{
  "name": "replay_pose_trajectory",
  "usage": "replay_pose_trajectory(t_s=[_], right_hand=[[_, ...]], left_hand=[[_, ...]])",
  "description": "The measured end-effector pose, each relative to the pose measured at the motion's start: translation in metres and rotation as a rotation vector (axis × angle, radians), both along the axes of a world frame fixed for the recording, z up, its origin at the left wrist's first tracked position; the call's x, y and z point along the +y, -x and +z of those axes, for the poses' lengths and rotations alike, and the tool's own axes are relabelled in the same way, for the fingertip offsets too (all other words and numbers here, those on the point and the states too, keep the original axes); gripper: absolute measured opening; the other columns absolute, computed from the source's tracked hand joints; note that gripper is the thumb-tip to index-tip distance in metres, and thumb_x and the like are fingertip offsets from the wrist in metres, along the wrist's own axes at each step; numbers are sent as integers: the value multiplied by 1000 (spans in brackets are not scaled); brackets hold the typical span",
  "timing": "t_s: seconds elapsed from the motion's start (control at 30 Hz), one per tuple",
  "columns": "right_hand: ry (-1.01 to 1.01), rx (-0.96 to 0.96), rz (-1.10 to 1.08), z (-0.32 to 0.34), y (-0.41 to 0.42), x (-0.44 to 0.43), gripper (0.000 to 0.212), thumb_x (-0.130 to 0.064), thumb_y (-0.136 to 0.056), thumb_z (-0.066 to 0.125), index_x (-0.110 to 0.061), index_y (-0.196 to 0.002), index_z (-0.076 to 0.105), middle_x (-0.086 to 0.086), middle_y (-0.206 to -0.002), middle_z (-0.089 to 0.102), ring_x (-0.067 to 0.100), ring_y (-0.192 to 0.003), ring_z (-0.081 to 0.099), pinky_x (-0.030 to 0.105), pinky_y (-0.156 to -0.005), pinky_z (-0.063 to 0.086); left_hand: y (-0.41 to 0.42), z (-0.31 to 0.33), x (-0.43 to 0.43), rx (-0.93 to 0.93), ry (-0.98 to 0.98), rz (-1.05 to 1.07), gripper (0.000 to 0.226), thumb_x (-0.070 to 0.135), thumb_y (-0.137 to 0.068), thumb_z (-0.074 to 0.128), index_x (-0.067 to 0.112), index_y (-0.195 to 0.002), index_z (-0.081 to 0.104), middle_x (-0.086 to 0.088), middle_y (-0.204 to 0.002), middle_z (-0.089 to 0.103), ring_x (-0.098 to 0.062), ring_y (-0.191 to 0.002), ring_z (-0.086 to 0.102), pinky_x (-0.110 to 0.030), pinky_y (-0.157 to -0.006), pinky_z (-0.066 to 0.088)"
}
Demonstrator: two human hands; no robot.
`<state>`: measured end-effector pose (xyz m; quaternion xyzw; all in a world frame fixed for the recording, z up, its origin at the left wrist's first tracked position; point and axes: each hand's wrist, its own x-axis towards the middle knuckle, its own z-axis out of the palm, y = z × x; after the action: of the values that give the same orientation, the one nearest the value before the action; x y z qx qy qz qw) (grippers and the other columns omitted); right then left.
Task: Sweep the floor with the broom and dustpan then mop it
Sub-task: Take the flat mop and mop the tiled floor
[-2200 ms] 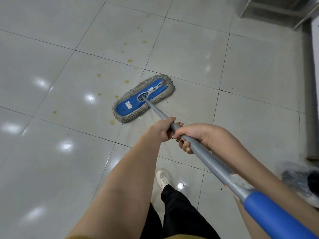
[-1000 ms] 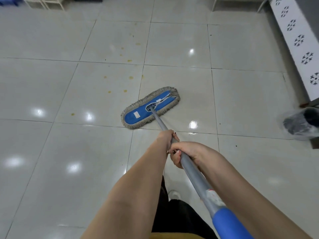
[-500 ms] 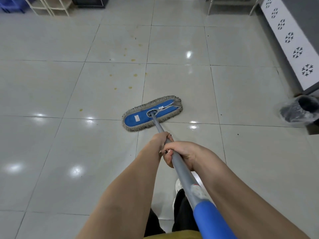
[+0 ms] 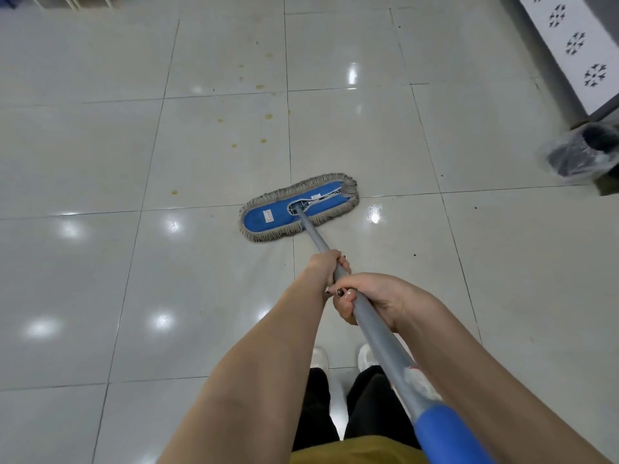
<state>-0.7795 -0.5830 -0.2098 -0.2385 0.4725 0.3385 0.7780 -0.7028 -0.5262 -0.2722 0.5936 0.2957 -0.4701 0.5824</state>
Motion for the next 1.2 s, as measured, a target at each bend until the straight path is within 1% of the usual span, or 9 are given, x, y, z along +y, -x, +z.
replay_pose_trajectory(t_s=[0.1, 0.23, 0.4, 0.57, 0.7, 0.93, 1.03, 1.13, 1.2], right_hand=[[-2, -8, 13, 0, 8, 19, 23, 1, -92, 46, -5, -70, 49, 3, -40, 46, 6, -26, 43, 14, -30, 41], [-6, -9, 36, 1, 27, 39, 25, -1, -93, 44, -6, -69, 48, 3, -38, 45, 5, -25, 42, 13, -30, 40], [-25, -34, 71, -1, 60, 70, 22, 0, -92, 45, -7, -72, 48, 3, -40, 46, 5, -27, 44, 14, -31, 41], [-30, -43, 122, -1, 102, 87, 25, -1, -93, 43, -8, -69, 46, 2, -38, 45, 6, -26, 42, 13, -31, 40], [-44, -54, 162, -1, 128, 100, 26, -2, -94, 39, -9, -69, 44, 1, -36, 43, 5, -25, 41, 12, -31, 40], [-9, -62, 263, -11, 135, 122, 25, -1, -92, 40, -9, -69, 44, 0, -36, 41, 5, -26, 41, 13, -31, 40], [-5, -52, 275, -15, 118, 123, 25, -1, -91, 41, -9, -68, 44, 0, -37, 41, 5, -26, 41, 13, -31, 40], [-17, -27, 272, -18, 99, 116, 26, -2, -92, 40, -8, -67, 44, 0, -39, 41, 4, -26, 41, 13, -31, 40], [-9, -28, 285, -21, 85, 111, 29, -2, -93, 39, -8, -65, 44, 0, -40, 41, 3, -25, 40, 13, -31, 39]], left_hand=[[8, 2, 18, -16, -4, 25, 35, -1, -97, 36, 8, -63, 37, -1, -25, 37, -11, -18, 36, -12, -28, 33], [30, -1, 41, 11, 21, 105, 31, 1, -97, 39, 7, -66, 39, -3, -37, 41, -10, -20, 37, -10, -31, 34], [62, -6, 72, -11, 14, 172, 33, 2, -98, 40, 7, -66, 40, -1, -27, 40, -9, -19, 37, -10, -30, 34], [107, -9, 94, -40, -28, 183, 31, -1, -96, 40, 6, -66, 40, -7, -58, 40, -9, -19, 39, -11, -30, 36], [133, -16, 110, -69, -60, 192, 30, -1, -95, 40, 8, -66, 39, -7, -59, 40, -8, -20, 39, -11, -29, 35], [144, -28, 134, -18, -1, 264, 30, 2, -97, 38, 8, -68, 37, -4, -60, 36, -8, -22, 38, -12, -32, 35], [129, -30, 136, -11, 4, 251, 30, 4, -98, 38, 8, -68, 37, -4, -55, 40, -8, -23, 39, -13, -32, 36], [112, -30, 131, -17, 22, 256, 32, 5, -99, 38, 9, -68, 35, 1, -30, 40, -8, -21, 38, -11, -30, 33], [99, -32, 128, -7, 48, 253, 32, 7, -100, 38, 9, -68, 34, 3, -26, 38, -8, -20, 38, -11, -31, 33]])
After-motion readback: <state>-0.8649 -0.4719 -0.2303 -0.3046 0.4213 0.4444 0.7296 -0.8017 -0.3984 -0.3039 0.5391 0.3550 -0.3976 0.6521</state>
